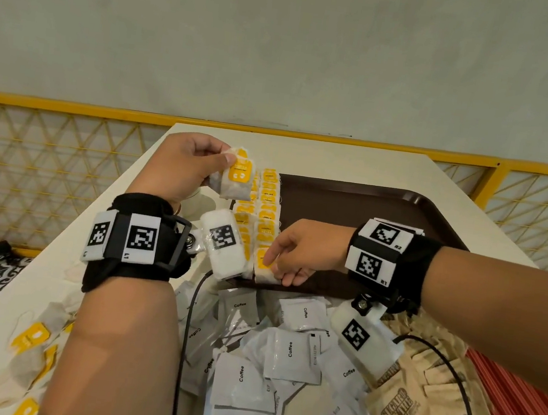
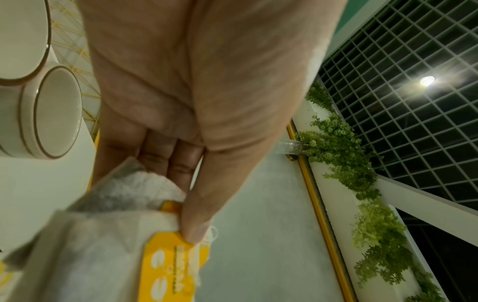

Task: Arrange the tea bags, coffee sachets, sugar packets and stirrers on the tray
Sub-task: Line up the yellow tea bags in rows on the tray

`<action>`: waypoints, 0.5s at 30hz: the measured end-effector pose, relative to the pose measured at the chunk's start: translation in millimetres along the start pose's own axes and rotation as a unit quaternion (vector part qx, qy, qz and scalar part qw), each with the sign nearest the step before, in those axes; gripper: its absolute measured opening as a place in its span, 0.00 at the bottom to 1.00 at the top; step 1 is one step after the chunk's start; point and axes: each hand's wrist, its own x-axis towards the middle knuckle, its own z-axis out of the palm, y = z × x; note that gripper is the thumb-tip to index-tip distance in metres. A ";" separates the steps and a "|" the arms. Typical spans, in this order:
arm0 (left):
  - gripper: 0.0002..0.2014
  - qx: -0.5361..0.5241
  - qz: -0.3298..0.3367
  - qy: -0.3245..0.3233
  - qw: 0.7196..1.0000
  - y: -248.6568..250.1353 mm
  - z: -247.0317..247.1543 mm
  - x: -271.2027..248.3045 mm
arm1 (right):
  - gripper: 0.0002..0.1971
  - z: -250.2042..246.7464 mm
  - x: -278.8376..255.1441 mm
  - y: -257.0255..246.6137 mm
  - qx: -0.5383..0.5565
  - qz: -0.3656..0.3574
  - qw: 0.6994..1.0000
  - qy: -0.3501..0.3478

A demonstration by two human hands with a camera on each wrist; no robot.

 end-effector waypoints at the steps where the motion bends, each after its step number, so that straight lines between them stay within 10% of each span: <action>1: 0.07 0.000 0.000 0.000 1.000 0.0 0.2 0.0 | 0.11 -0.9 -0.9 0.1 0.001 -0.008 1.000 -0.003; 15: 0.06 0.001 0.001 -0.002 1.000 -1.1 1.1 0.4 | 0.13 -3.7 7.7 7.3 0.022 -0.015 0.999 -0.039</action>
